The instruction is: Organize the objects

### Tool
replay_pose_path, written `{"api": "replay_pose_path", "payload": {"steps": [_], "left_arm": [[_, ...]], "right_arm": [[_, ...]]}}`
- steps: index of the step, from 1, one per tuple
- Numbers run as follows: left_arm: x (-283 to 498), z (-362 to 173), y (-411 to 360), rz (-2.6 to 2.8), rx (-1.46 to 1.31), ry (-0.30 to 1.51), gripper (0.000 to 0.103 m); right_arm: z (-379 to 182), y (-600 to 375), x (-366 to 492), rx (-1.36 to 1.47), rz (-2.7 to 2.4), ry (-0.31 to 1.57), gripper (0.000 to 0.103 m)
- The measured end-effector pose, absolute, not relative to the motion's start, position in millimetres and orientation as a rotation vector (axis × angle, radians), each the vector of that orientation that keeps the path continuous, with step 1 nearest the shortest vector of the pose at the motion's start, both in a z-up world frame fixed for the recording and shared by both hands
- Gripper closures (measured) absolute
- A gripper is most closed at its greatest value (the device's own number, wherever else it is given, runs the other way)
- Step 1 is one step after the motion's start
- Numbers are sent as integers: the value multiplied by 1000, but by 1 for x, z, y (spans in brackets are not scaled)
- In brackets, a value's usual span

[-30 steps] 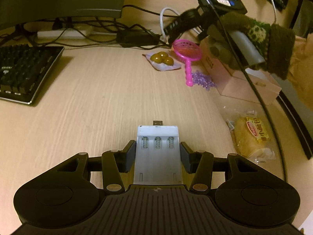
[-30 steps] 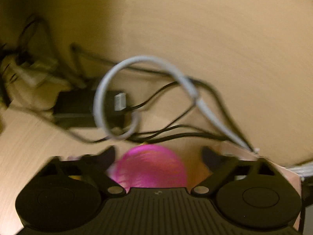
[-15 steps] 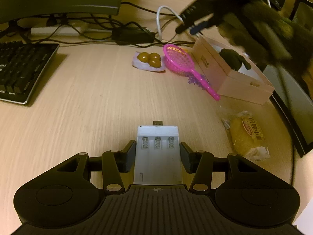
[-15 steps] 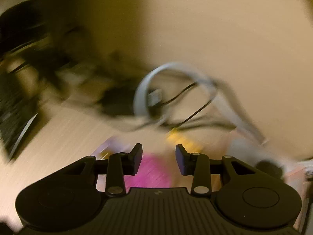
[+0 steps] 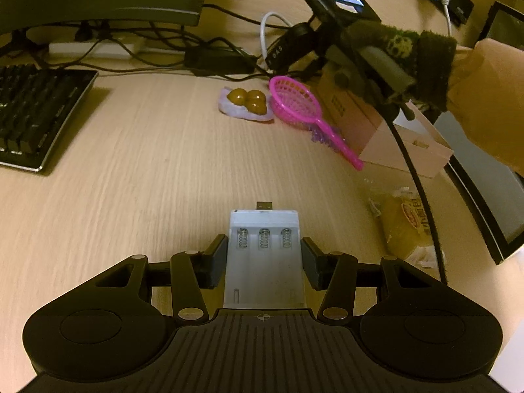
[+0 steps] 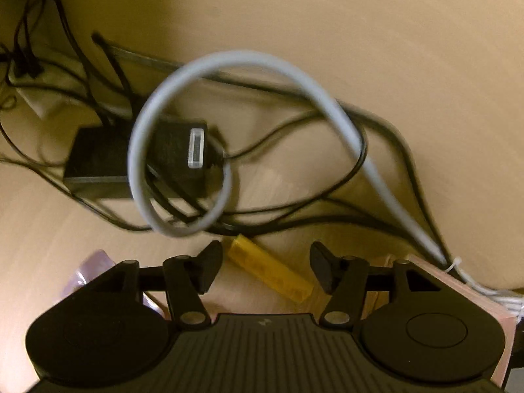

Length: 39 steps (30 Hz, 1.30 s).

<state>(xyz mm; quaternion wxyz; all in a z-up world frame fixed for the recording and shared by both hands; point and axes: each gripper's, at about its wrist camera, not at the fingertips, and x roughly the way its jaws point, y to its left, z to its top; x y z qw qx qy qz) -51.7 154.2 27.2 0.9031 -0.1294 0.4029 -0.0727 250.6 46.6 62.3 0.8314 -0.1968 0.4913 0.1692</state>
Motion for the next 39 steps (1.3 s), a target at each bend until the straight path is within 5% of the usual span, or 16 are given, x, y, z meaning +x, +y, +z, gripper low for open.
{"api": "replay_pose_path", "payload": {"steps": [2,4,17,29,31,35,39], "left_arm": [[-52,27,154,-149,-267,833,50],[-51,27,154,-146,-263,834,50],[-48,30,137,-65,-200,855,50],[-44,28,103,5,-136,859,50],[-44,28,97,4,-124,857,50],[-45,27,88,21,-98,858,50],[-45,28,85,27,-88,870,50]], "right_arm": [[67,42,244,-376,386,1072,78],[71,40,233,-377,388,1079,86],[182,-34,92,-115,569,868,90],[114,-144,23,-11,479,973,90],[107,-151,16,-12,469,971,89],[101,-153,7,-44,457,935,62],[97,-154,0,-90,460,891,49]]}}
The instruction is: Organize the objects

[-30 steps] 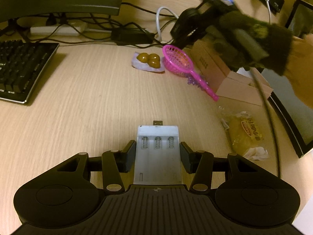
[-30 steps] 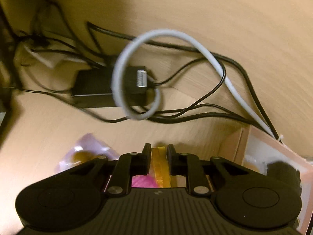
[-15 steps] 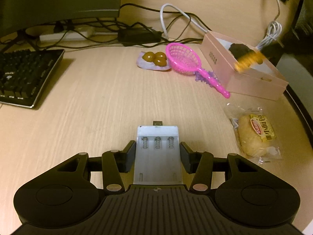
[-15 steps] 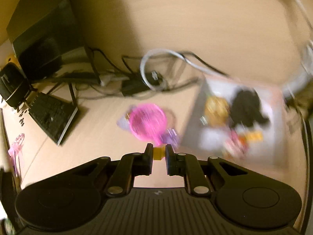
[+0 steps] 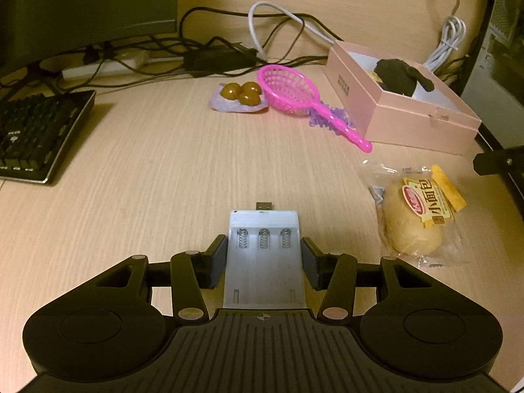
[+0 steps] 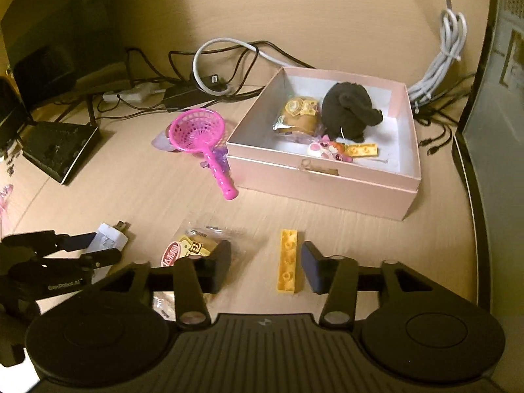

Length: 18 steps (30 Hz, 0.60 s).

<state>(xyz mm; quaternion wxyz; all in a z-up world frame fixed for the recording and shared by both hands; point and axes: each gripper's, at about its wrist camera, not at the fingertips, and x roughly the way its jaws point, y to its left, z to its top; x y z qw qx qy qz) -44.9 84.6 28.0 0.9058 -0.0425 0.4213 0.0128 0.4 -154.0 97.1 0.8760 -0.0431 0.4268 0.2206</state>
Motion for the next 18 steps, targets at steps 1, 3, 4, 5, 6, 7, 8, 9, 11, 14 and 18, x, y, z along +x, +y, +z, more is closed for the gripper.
{"api": "replay_pose_path", "payload": {"steps": [1,3,4,5,6,7,8,9,11,14,18], "left_arm": [[-45,28,84,27,-79,871,50],[-45,28,81,31,-65,872,50],[-45,28,81,31,-63,870,50],[-45,28,81,31,-64,869,50],[-46,28,82,28,-70,866,50],[-46,28,84,24,-81,861,50],[-47,28,86,20,-93,856,50],[-48,27,87,15,-104,851,50],[-49,27,88,8,-110,844,50],[-51,26,89,6,-110,830,50],[-54,25,87,6,-93,816,50]], "right_arm": [[96,-155,-3,-103,462,880,43],[89,-152,-7,-141,450,858,30],[84,-151,-10,-170,432,850,26],[79,-150,-13,-202,409,848,25],[75,-149,-17,-217,395,848,25],[72,-149,-21,-217,396,849,25],[71,-148,-27,-208,413,847,24],[71,-145,-32,-202,437,841,22],[72,-135,-42,-186,479,823,10],[69,-112,-40,-151,509,813,3],[54,-80,-22,-161,474,841,3]]}}
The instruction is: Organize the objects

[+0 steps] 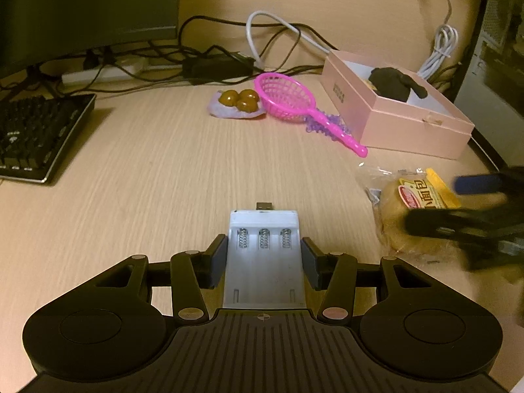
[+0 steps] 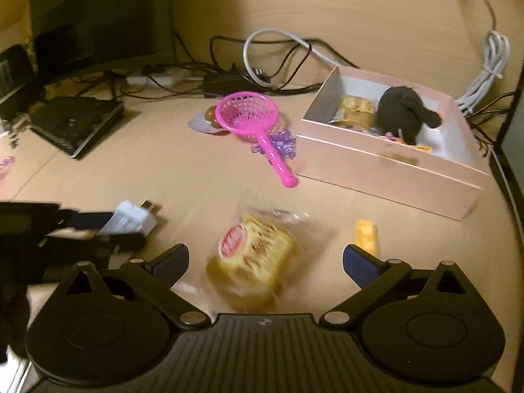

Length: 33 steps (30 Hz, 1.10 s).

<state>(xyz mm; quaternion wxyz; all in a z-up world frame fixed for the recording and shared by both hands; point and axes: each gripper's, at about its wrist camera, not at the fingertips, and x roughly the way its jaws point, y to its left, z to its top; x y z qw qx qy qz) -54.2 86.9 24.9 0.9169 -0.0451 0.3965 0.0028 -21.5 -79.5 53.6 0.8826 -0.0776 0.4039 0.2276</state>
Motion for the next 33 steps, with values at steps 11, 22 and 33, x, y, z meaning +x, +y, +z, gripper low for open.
{"api": "replay_pose_path", "payload": {"steps": [11,22,33], "left_arm": [[-59,29,69,-34,-30,840,51],[28,151,0,-221,-58,537,51],[137,108,-32,-248,-145,588,51]], "right_arm": [[82,-126,-65,-200,497,796,50],[106,-200,-86,-117,349,682,50],[101,-201,-87,-142,320,674,50]]}}
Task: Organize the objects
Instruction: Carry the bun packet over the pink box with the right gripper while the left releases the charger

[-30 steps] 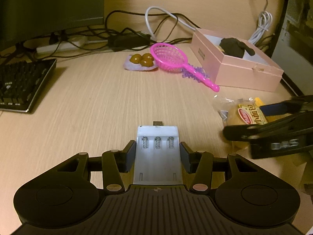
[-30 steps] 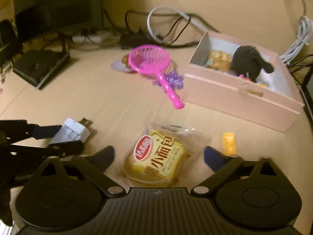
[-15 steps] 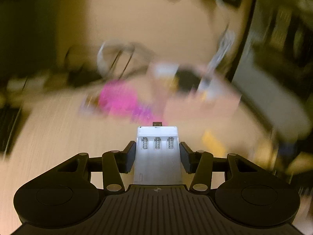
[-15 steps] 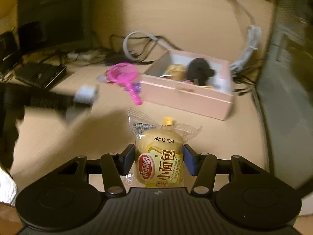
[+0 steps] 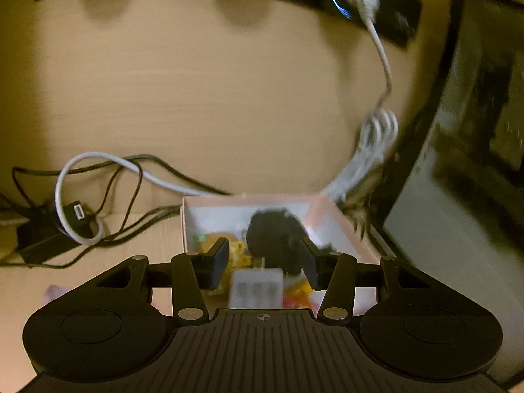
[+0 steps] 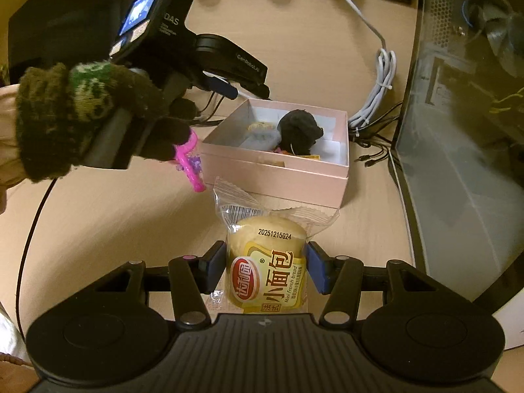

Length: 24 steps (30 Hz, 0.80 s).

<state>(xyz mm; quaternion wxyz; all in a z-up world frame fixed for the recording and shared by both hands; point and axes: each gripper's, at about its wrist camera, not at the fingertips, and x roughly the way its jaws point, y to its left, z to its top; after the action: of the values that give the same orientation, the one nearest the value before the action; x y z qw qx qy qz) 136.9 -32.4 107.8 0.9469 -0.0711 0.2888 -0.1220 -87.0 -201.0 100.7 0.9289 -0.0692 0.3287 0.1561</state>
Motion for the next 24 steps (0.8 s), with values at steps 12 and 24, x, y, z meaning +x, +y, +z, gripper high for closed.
{"api": "replay_pose_path", "payload": {"steps": [12,24], "left_arm": [[29,86,36,-189,-220,663,51],[-18,44,79,-38,-300,835,51]], "right_arm": [[145,-196,0,-111,289,553,50],[122,-174,52,-98,275,625,15]]}}
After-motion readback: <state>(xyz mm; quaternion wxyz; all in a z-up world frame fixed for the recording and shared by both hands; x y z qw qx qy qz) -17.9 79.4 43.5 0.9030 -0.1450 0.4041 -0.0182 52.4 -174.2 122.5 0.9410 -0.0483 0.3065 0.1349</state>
